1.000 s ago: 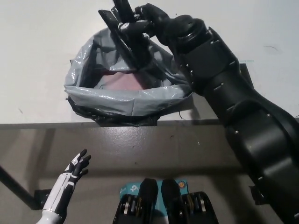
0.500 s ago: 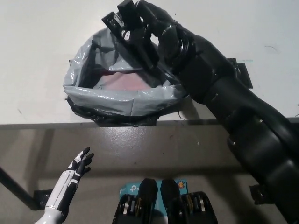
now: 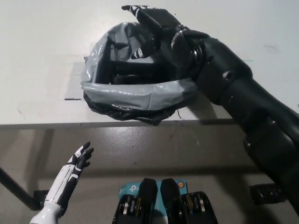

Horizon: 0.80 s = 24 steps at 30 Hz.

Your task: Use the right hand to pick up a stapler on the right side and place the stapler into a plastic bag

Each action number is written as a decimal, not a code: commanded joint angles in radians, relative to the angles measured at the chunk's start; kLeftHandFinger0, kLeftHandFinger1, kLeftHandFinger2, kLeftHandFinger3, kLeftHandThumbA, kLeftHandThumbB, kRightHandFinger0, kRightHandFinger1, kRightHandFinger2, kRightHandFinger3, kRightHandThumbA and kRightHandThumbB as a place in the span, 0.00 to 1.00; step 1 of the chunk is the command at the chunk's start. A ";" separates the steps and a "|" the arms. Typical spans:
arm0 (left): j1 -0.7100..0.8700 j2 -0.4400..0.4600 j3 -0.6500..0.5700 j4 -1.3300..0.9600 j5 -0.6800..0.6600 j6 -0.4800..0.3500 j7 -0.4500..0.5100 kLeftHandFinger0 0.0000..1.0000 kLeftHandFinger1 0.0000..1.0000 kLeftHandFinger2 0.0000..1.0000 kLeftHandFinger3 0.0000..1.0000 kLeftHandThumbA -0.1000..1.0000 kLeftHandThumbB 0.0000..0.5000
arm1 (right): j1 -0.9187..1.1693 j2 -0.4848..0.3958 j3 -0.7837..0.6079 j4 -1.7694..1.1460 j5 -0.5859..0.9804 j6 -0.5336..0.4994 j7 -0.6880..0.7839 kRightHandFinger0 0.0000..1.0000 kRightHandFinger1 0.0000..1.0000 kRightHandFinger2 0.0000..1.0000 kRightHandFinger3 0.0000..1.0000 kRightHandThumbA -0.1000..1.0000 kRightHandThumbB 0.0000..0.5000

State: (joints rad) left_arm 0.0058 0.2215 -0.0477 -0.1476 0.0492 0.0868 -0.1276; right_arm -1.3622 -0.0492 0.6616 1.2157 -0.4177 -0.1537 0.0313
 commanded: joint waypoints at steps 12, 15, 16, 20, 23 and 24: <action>-0.024 0.019 -0.004 -0.012 -0.004 -0.019 -0.034 1.00 1.00 1.00 1.00 1.00 0.02 | 0.024 -0.208 -0.289 -0.488 0.134 -0.041 0.116 1.00 1.00 1.00 1.00 1.00 0.90; -0.048 0.012 0.001 -0.007 -0.008 -0.018 -0.029 1.00 1.00 1.00 1.00 1.00 0.00 | 0.080 -0.279 -0.430 -0.773 0.249 0.016 0.143 1.00 1.00 1.00 1.00 1.00 0.90; -0.061 0.009 0.003 -0.001 -0.008 -0.017 -0.026 1.00 1.00 1.00 1.00 1.00 0.00 | 0.113 -0.313 -0.474 -0.904 0.278 0.061 0.149 1.00 1.00 1.00 1.00 1.00 0.95; -0.100 0.000 0.014 0.012 -0.026 -0.019 -0.023 1.00 1.00 1.00 1.00 1.00 0.00 | 0.265 -0.406 -0.613 -1.279 0.371 0.127 0.136 1.00 1.00 1.00 1.00 1.00 0.83; -0.122 -0.002 0.021 0.014 -0.027 -0.017 -0.016 1.00 1.00 1.00 1.00 1.00 0.00 | 0.412 -0.449 -0.704 -1.509 0.444 0.171 0.112 1.00 1.00 1.00 1.00 1.00 0.92; -0.125 -0.003 0.023 0.013 -0.027 -0.016 -0.015 1.00 1.00 1.00 1.00 1.00 0.00 | 0.485 -0.463 -0.732 -1.591 0.473 0.173 0.101 1.00 1.00 1.00 1.00 1.00 0.85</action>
State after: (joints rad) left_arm -0.0174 0.2197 -0.0503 -0.1212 0.0549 0.0905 -0.1408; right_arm -1.1056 -0.2718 0.3127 0.5473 -0.3305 -0.1690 0.1086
